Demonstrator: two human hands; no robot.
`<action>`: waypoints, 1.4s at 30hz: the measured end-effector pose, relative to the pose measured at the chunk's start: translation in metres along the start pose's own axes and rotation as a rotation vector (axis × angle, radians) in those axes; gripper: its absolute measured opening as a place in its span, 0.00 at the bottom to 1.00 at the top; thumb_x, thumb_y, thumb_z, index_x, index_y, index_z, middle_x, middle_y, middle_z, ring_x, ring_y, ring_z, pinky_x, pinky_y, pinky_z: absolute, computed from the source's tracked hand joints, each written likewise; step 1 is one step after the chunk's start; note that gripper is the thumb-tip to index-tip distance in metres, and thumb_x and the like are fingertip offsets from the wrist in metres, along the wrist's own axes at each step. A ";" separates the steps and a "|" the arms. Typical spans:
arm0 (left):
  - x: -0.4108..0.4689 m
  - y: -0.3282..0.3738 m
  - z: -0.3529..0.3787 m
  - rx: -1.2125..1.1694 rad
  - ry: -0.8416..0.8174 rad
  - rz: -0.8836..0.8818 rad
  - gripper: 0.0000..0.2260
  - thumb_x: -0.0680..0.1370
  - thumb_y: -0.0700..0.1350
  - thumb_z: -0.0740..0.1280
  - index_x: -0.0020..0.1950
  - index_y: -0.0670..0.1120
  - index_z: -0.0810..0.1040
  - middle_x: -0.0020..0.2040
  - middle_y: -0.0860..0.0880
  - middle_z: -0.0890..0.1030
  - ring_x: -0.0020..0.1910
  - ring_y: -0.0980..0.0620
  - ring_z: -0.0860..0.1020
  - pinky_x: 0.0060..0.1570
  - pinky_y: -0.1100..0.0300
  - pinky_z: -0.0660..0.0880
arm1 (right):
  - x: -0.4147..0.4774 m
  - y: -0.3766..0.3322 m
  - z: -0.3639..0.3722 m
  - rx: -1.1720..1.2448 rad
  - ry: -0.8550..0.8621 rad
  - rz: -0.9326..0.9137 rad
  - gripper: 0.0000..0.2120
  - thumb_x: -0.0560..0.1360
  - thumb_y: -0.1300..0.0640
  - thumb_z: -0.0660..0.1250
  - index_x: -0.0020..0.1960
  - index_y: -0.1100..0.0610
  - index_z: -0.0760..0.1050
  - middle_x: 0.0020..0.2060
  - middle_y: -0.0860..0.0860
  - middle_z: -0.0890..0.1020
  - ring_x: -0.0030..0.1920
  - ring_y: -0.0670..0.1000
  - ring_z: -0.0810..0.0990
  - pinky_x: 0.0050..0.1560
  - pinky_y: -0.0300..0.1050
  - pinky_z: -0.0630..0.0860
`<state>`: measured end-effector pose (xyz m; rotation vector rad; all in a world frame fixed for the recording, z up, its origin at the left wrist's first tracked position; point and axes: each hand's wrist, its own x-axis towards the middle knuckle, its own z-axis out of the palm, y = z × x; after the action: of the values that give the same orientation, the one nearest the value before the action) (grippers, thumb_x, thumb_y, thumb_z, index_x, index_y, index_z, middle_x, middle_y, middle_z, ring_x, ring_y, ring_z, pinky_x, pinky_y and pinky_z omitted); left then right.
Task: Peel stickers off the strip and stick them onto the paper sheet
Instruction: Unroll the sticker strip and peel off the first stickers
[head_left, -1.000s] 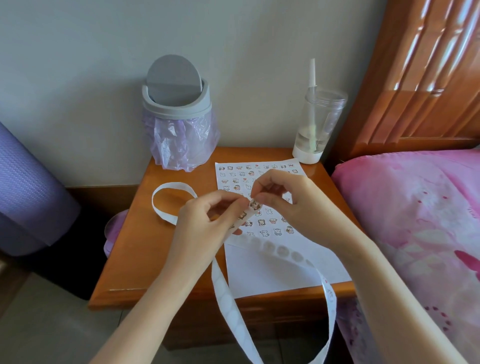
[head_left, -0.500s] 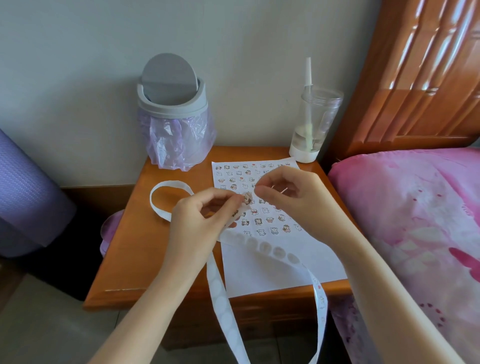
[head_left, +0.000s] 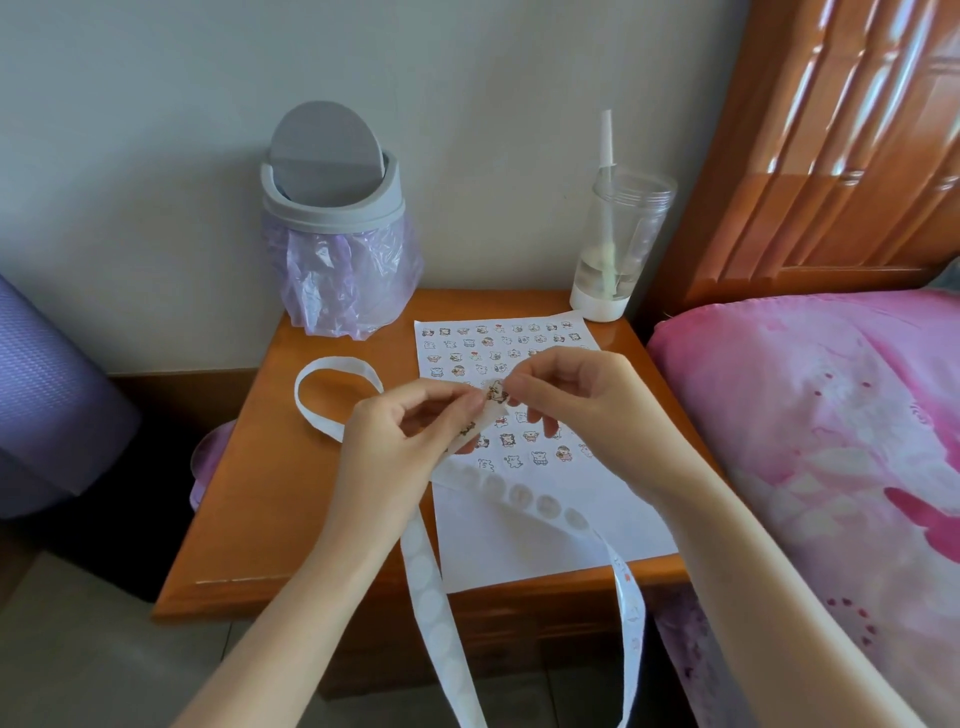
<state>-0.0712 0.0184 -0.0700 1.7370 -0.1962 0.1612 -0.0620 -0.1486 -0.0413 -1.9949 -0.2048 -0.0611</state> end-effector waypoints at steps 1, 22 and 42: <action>0.000 0.000 0.001 0.007 -0.015 -0.002 0.08 0.69 0.51 0.70 0.46 0.52 0.82 0.39 0.56 0.85 0.40 0.59 0.83 0.42 0.67 0.79 | 0.000 0.001 -0.003 -0.020 -0.009 0.001 0.04 0.74 0.57 0.67 0.45 0.56 0.80 0.32 0.44 0.82 0.30 0.40 0.76 0.36 0.34 0.76; -0.002 -0.027 0.017 0.260 -0.240 -0.031 0.02 0.72 0.48 0.71 0.42 0.56 0.82 0.41 0.65 0.82 0.45 0.70 0.78 0.43 0.79 0.71 | -0.012 0.073 -0.101 -0.296 -0.147 0.449 0.07 0.78 0.55 0.63 0.44 0.57 0.77 0.29 0.51 0.75 0.29 0.48 0.73 0.34 0.36 0.73; -0.005 -0.031 0.019 0.277 -0.232 -0.018 0.04 0.72 0.44 0.71 0.43 0.54 0.82 0.39 0.58 0.83 0.43 0.66 0.79 0.42 0.78 0.72 | -0.009 0.078 -0.098 -0.497 -0.157 0.354 0.08 0.78 0.54 0.62 0.40 0.50 0.74 0.27 0.44 0.73 0.25 0.46 0.70 0.35 0.38 0.71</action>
<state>-0.0692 0.0047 -0.1044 2.0328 -0.3405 -0.0294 -0.0525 -0.2701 -0.0708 -2.5045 0.0768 0.2986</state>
